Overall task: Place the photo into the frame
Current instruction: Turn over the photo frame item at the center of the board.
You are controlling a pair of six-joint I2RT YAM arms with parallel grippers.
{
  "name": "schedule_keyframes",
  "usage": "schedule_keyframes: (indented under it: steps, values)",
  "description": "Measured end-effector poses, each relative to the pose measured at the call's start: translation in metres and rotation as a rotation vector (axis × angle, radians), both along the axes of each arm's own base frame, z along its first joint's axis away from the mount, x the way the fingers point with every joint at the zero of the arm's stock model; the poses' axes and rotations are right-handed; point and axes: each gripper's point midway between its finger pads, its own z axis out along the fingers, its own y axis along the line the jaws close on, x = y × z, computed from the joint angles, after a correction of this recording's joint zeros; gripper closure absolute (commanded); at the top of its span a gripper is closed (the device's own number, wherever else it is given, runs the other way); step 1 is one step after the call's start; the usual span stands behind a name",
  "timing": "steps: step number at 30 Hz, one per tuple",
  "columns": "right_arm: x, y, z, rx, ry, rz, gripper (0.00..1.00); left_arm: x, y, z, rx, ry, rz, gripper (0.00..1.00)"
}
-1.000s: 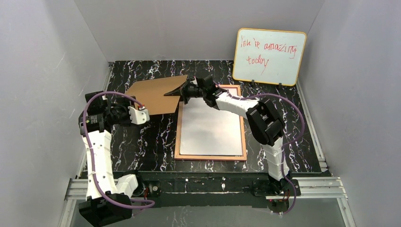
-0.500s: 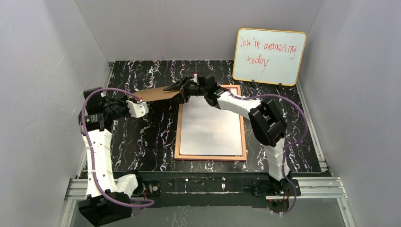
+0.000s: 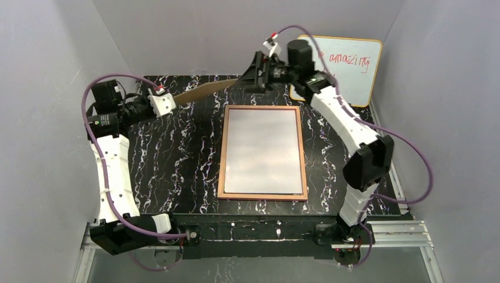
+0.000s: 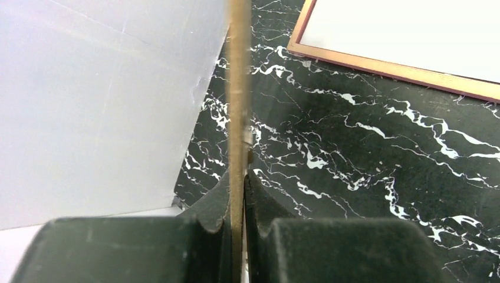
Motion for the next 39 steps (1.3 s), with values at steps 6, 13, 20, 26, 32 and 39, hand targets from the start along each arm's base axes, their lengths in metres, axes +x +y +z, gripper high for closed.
schedule_keyframes:
  steps: [6,13,20,26,32,39]
  values:
    - [-0.023,-0.052,0.038,-0.063,-0.426,0.010,0.01,-0.008,0.001,0.014,0.025,0.017,-0.024,1.00]
    - [-0.083,-0.071,0.013,-0.054,-0.751,0.192,0.01,-0.039,-0.011,0.007,0.052,0.142,-0.129,1.00]
    - [-0.098,-0.070,0.020,-0.001,-1.006,0.278,0.03,-0.063,-0.024,0.003,0.040,0.205,-0.188,1.00]
    - [-0.095,-0.053,0.021,0.021,-1.160,0.315,0.06,-0.071,-0.038,0.004,0.002,0.225,-0.227,1.00]
    - [-0.083,-0.036,0.005,0.014,-1.183,0.358,0.10,-0.074,-0.040,0.004,-0.012,0.237,-0.225,1.00]
    - [-0.075,-0.029,-0.007,-0.002,-1.202,0.373,0.23,-0.076,-0.041,0.000,-0.019,0.253,-0.227,1.00]
